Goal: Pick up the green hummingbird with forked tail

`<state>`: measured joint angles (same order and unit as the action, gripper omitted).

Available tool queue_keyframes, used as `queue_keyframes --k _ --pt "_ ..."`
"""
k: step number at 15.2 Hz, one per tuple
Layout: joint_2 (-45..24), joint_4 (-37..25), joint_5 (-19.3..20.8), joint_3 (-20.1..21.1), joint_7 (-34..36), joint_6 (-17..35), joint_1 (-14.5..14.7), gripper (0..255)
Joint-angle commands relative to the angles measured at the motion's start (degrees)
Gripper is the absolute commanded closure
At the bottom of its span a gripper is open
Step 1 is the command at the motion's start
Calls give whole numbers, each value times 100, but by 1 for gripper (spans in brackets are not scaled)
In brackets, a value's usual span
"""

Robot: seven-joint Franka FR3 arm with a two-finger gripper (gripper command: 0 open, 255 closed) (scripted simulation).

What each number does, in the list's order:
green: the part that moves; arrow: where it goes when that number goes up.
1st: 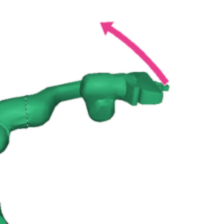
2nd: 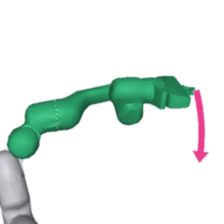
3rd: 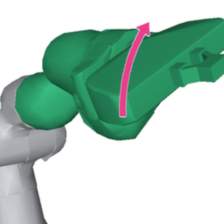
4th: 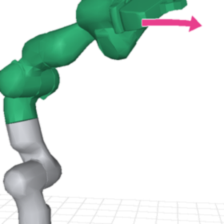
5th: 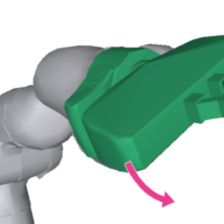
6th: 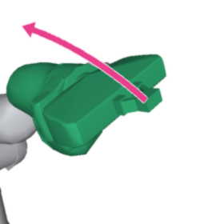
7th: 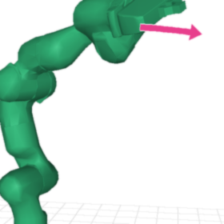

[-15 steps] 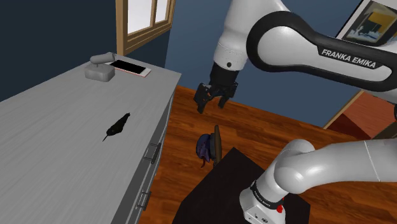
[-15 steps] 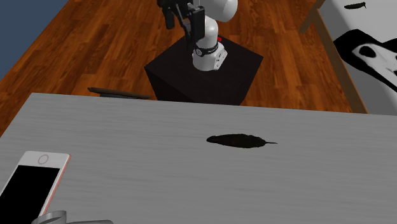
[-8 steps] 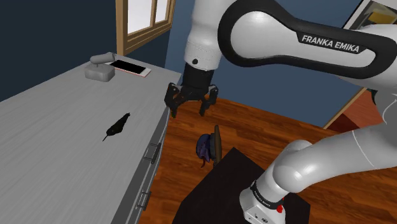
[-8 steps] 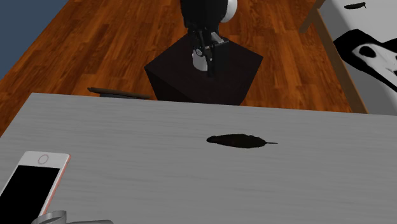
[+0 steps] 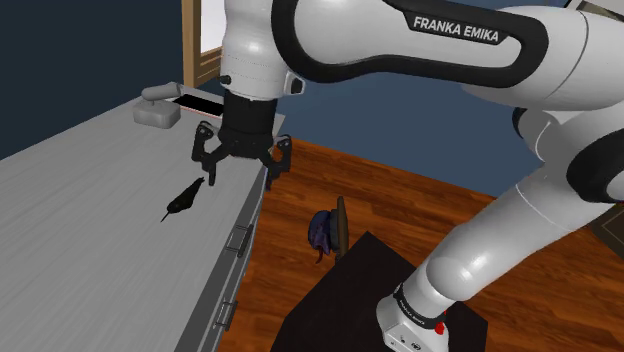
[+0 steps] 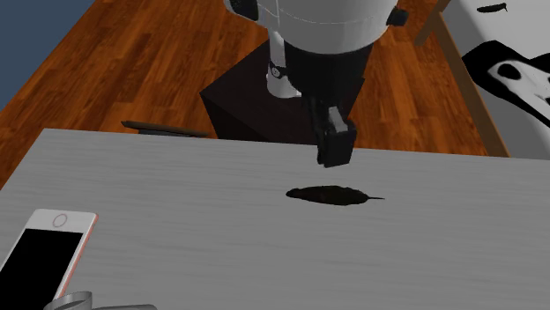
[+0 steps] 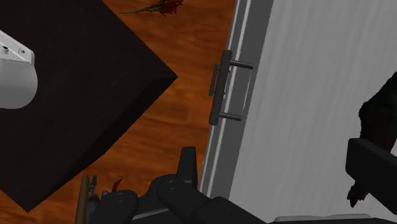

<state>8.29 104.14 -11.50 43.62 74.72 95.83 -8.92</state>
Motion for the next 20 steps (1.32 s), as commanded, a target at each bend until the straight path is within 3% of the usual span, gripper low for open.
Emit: queue_keyframes --k 1,6,15,16,20 --pt "-570 -436 248 243 708 45 2 0" --pt "-2045 -1686 1085 447 2230 -12 476 0" --pt "-1983 -1043 1031 406 2130 580 426 0" --pt "-1976 -1039 1026 404 2121 579 419 255" --pt "-2009 -1061 1049 397 2119 579 424 255"
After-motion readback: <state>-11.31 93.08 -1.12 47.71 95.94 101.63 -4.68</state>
